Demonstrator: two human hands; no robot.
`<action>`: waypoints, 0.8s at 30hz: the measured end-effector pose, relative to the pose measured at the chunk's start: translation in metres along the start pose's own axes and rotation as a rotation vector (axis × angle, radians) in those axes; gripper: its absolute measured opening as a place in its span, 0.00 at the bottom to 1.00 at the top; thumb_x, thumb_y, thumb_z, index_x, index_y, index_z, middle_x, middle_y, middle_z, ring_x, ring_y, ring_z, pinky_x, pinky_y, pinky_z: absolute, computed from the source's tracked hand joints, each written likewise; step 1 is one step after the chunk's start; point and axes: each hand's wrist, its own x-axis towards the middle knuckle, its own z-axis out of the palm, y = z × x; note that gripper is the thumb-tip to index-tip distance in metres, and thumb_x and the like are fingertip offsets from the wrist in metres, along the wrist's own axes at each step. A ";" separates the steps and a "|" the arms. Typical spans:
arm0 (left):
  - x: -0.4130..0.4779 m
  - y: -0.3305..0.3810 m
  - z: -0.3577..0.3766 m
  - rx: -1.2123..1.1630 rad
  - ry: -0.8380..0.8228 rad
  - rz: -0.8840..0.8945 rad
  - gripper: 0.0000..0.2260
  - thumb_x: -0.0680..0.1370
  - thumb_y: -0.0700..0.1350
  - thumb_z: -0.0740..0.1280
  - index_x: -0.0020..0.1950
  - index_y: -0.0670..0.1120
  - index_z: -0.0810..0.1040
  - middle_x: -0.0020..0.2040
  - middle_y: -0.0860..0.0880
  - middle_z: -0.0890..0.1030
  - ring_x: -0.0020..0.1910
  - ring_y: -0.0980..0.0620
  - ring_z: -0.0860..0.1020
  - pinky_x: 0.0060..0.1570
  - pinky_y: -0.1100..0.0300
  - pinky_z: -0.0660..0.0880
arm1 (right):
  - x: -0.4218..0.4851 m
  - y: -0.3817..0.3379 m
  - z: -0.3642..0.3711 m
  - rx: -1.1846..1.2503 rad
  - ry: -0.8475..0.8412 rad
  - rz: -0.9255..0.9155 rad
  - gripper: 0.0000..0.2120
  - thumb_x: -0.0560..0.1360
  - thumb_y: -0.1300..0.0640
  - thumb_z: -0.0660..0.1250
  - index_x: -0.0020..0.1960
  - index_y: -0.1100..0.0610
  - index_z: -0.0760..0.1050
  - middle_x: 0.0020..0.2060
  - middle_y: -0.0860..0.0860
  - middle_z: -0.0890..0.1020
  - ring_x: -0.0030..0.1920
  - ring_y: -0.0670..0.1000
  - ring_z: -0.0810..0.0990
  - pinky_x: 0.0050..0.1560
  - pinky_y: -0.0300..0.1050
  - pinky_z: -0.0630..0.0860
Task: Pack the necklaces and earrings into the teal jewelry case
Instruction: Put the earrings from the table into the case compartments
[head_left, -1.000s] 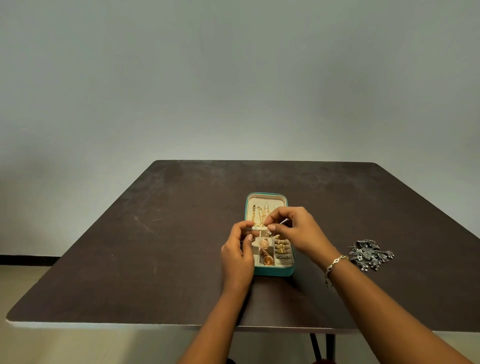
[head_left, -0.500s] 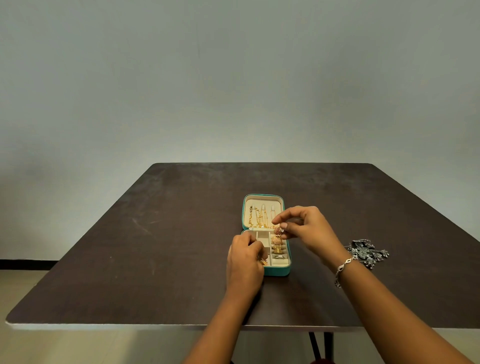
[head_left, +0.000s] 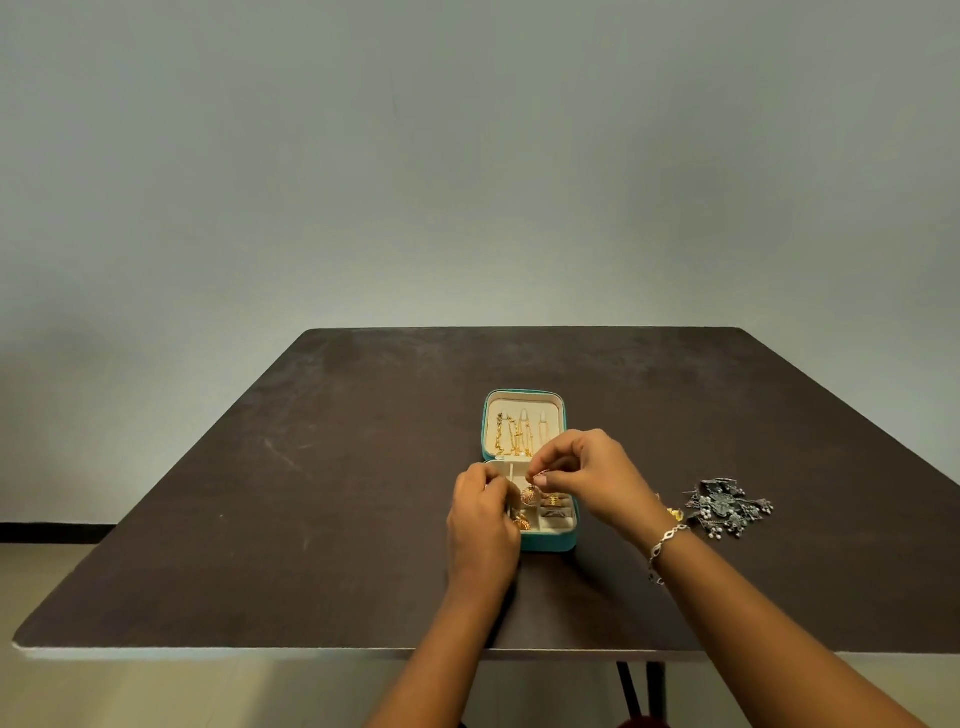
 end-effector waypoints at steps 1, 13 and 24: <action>0.000 0.000 0.000 0.004 -0.006 -0.007 0.06 0.73 0.31 0.64 0.44 0.38 0.79 0.51 0.45 0.76 0.53 0.53 0.73 0.43 0.68 0.68 | 0.000 0.000 0.001 -0.058 -0.002 -0.026 0.06 0.69 0.66 0.70 0.41 0.57 0.81 0.42 0.51 0.83 0.44 0.45 0.81 0.48 0.39 0.79; -0.001 0.002 0.000 -0.035 0.010 -0.008 0.08 0.73 0.31 0.62 0.48 0.41 0.76 0.49 0.47 0.77 0.49 0.54 0.72 0.41 0.66 0.71 | 0.002 0.002 0.005 -0.568 -0.108 -0.337 0.09 0.75 0.63 0.63 0.49 0.56 0.81 0.52 0.50 0.79 0.54 0.50 0.76 0.55 0.43 0.74; 0.001 0.000 -0.001 -0.084 0.038 -0.052 0.10 0.74 0.30 0.60 0.49 0.41 0.76 0.49 0.48 0.76 0.48 0.57 0.71 0.37 0.74 0.65 | 0.000 0.009 0.001 -0.650 -0.145 -0.398 0.07 0.75 0.60 0.63 0.50 0.56 0.79 0.53 0.49 0.78 0.54 0.49 0.76 0.54 0.40 0.72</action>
